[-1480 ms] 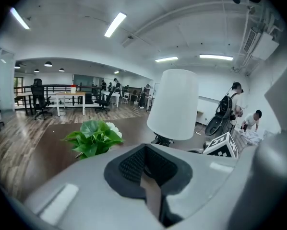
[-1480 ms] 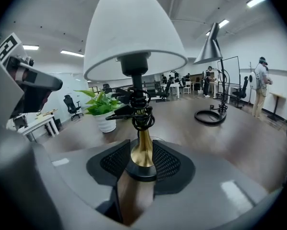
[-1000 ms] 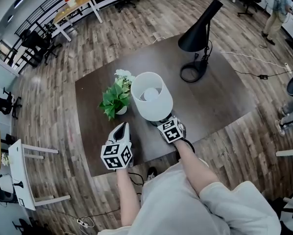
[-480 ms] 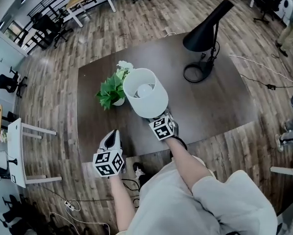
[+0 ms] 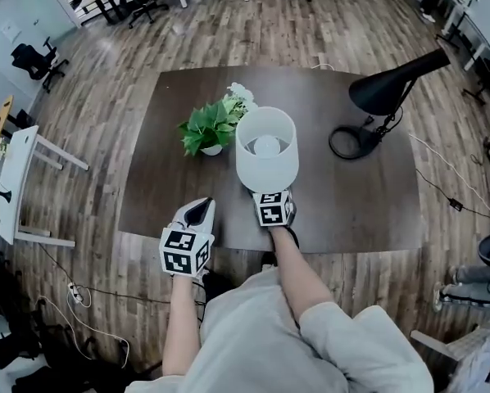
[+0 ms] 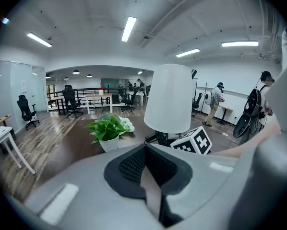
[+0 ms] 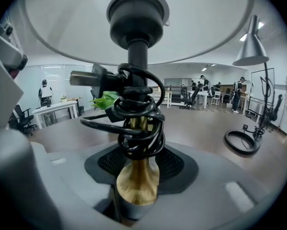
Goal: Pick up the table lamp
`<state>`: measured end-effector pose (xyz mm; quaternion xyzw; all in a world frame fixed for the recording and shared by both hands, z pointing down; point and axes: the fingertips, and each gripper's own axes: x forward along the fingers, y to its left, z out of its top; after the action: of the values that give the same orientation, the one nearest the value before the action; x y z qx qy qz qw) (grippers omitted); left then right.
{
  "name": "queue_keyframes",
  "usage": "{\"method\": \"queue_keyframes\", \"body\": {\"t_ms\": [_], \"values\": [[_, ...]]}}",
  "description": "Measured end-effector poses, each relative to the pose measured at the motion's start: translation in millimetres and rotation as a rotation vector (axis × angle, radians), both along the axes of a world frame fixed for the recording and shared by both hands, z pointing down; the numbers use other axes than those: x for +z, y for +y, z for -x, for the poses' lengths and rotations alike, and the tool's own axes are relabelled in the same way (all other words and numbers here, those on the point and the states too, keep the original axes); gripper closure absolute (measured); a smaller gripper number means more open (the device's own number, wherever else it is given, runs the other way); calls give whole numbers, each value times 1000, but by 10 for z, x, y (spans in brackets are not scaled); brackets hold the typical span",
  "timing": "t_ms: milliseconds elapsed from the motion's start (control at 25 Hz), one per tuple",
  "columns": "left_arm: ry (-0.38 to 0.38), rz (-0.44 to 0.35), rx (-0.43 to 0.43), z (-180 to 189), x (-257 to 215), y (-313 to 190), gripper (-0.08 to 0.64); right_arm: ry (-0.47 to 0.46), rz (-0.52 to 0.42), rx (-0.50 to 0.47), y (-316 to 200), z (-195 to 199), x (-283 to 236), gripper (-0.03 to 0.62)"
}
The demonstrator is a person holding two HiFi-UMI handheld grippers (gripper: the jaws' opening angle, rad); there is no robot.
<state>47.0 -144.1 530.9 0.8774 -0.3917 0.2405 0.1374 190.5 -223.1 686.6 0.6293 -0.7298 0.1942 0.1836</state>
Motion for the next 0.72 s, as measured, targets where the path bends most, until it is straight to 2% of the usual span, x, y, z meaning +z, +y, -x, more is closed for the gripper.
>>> {"method": "queue_keyframes", "body": {"t_ms": [160, 560, 720], "values": [[-38, 2, 84, -154, 1, 131, 560, 12, -20, 10, -85, -22, -55, 396], [-50, 10, 134, -331, 44, 123, 560, -6, -140, 4, -156, -83, -382, 443], [-55, 13, 176, -441, 76, 185, 560, -24, -142, -15, -146, -55, -396, 451]]}}
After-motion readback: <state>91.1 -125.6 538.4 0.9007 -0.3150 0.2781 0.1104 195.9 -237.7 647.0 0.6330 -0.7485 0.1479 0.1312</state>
